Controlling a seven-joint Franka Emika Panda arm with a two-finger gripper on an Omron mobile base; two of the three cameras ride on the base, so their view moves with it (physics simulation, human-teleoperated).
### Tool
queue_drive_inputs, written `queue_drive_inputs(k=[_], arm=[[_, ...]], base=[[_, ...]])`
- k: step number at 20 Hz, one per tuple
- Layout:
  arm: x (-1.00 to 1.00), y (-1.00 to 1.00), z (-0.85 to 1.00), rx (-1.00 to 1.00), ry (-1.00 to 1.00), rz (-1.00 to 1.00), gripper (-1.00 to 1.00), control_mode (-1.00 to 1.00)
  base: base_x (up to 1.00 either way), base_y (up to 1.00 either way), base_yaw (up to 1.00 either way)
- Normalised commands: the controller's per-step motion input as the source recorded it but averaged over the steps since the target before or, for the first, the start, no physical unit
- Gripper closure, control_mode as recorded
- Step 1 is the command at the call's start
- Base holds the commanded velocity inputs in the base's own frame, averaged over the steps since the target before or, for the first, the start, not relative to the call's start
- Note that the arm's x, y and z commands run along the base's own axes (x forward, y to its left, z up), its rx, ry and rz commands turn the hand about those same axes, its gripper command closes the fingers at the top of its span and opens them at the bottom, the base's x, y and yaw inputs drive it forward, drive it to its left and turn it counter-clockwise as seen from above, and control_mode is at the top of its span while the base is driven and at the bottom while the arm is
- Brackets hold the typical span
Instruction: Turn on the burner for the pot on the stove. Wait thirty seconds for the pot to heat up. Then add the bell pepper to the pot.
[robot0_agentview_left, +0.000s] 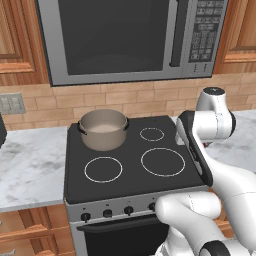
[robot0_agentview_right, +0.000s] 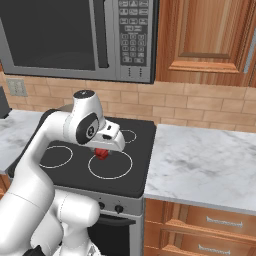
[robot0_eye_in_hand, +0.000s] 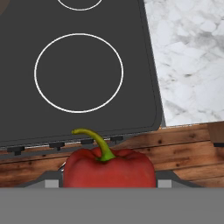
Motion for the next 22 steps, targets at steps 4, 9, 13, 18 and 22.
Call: queue_drive_inputs(k=[4, 9, 13, 18, 22], arm=[[0.00, 0.00, 0.00, 0.00, 0.00, 0.00, 1.00, -1.00], [0.00, 0.00, 0.00, 0.00, 0.00, 0.00, 1.00, -1.00], [0.00, 0.00, 0.00, 0.00, 0.00, 0.00, 1.00, -1.00], [0.00, 0.00, 0.00, 0.00, 0.00, 0.00, 1.00, -1.00], [0.00, 0.00, 0.00, 0.00, 0.00, 0.00, 1.00, -1.00]], base=[[0.00, 0.00, 0.00], [0.00, 0.00, 0.00], [0.00, 0.00, 0.00], [0.00, 0.00, 0.00], [0.00, 0.00, 0.00]])
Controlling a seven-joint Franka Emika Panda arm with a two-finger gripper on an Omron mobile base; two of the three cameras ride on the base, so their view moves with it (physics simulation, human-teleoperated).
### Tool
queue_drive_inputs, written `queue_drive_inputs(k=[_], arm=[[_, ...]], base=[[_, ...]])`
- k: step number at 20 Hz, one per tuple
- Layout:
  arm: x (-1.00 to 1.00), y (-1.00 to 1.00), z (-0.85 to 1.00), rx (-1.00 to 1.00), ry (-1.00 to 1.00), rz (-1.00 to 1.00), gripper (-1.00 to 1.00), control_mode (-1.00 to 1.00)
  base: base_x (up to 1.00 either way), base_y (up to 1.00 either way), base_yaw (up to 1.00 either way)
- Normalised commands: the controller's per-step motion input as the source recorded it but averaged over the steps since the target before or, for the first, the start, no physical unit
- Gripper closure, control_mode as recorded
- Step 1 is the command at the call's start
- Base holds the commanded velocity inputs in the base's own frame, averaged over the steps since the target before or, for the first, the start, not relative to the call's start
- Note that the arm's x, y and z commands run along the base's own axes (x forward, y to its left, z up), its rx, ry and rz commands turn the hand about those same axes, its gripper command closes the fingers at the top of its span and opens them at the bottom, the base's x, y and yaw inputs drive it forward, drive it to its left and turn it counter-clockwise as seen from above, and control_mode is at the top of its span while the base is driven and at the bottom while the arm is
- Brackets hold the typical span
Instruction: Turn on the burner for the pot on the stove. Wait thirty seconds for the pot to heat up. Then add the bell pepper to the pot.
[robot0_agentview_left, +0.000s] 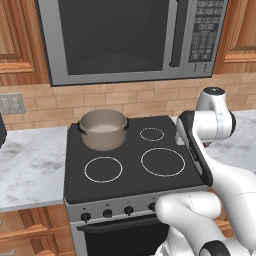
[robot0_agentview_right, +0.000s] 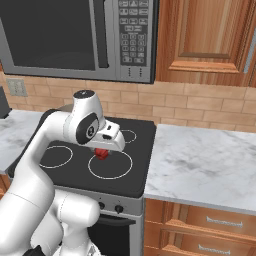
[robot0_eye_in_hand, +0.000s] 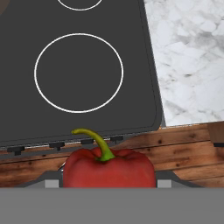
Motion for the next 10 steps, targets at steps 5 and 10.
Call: queue_drive_inputs(k=[5, 10], arm=[[0.00, 0.00, 0.00, 0.00, 0.00, 0.00, 1.00, -1.00], [0.00, 0.00, 0.00, 0.00, 0.00, 0.00, 1.00, -1.00]], base=[[0.00, 0.00, 0.00], [0.00, 0.00, 0.00]])
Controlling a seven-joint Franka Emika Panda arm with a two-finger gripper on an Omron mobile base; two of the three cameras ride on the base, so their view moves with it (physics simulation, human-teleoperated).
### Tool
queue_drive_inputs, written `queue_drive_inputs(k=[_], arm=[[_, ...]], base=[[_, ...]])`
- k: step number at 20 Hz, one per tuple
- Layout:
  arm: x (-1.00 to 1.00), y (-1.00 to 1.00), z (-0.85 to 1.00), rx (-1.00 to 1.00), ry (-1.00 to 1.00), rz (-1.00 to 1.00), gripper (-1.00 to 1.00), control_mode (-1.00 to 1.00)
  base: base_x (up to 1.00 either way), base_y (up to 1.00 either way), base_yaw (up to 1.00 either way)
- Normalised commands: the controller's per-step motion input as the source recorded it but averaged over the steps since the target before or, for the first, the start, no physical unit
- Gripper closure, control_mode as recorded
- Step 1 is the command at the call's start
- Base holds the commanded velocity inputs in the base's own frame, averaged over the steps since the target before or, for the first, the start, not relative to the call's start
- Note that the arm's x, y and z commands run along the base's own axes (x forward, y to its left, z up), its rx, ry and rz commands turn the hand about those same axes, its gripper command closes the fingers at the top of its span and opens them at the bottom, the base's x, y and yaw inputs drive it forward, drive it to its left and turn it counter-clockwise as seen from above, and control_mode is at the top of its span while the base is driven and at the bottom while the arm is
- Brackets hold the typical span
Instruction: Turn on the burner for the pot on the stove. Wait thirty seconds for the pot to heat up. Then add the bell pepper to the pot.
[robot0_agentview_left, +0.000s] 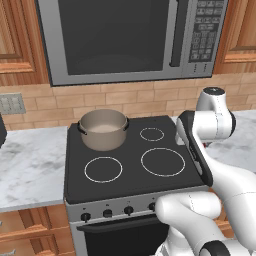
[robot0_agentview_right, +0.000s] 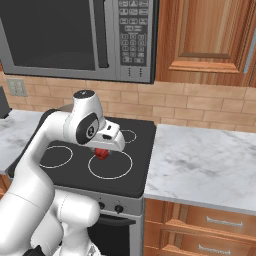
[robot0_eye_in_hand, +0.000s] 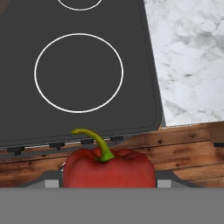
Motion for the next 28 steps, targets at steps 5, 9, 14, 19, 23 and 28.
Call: queue_drive_inputs(k=[5, 9, 14, 19, 23, 28], arm=[[0.00, 0.00, 0.00, 0.00, 0.00, 0.00, 1.00, -1.00], [0.00, 0.00, 0.00, 0.00, 0.00, 0.00, 1.00, -1.00], [0.00, 0.00, 0.00, 0.00, 0.00, 0.00, 1.00, -1.00], [0.00, 0.00, 0.00, 0.00, 0.00, 0.00, 1.00, -1.00], [0.00, 0.00, 0.00, 0.00, 0.00, 0.00, 1.00, -1.00], [0.00, 0.00, 0.00, 0.00, 0.00, 0.00, 1.00, -1.00]], base=[[0.00, 0.00, 0.00], [0.00, 0.00, 0.00], [0.00, 0.00, 0.00], [0.00, 0.00, 0.00], [0.00, 0.00, 0.00], [0.00, 0.00, 0.00]])
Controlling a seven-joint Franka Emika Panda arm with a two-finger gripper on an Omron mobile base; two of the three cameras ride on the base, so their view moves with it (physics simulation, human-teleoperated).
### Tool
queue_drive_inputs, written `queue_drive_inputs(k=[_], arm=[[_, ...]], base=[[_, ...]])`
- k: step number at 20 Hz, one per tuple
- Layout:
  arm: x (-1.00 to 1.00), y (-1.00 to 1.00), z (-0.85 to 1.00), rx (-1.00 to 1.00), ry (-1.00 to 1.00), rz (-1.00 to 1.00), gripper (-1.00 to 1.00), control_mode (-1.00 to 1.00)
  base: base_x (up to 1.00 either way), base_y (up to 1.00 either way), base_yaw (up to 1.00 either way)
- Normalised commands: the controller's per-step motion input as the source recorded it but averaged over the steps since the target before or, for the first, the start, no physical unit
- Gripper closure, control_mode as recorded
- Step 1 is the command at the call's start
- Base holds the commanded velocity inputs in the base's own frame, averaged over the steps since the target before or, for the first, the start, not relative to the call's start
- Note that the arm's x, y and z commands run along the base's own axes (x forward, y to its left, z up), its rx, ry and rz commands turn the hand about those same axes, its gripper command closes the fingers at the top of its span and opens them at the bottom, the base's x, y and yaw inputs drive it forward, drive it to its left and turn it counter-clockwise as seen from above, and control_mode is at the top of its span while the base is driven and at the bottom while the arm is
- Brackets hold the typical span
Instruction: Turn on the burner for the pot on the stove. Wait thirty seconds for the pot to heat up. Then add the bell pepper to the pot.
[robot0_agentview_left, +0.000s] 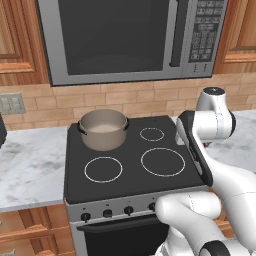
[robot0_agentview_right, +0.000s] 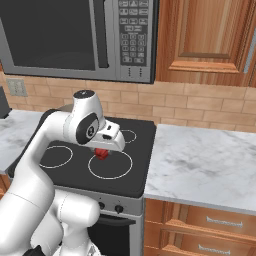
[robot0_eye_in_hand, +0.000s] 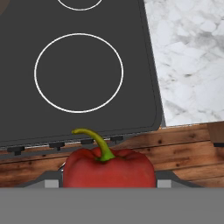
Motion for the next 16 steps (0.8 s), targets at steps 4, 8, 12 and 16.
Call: queue_drive_inputs(k=[4, 8, 12, 16], arm=[[0.00, 0.00, 0.00, 0.00, 0.00, 0.00, 1.00, -1.00], [0.00, 0.00, 0.00, 0.00, 0.00, 0.00, 1.00, -1.00], [0.00, 0.00, 0.00, 0.00, 0.00, 0.00, 1.00, -1.00], [0.00, 0.00, 0.00, 0.00, 0.00, 0.00, 1.00, -1.00]], base=[[0.00, 0.00, 0.00], [0.00, 0.00, 0.00], [0.00, 0.00, 0.00], [0.00, 0.00, 0.00]])
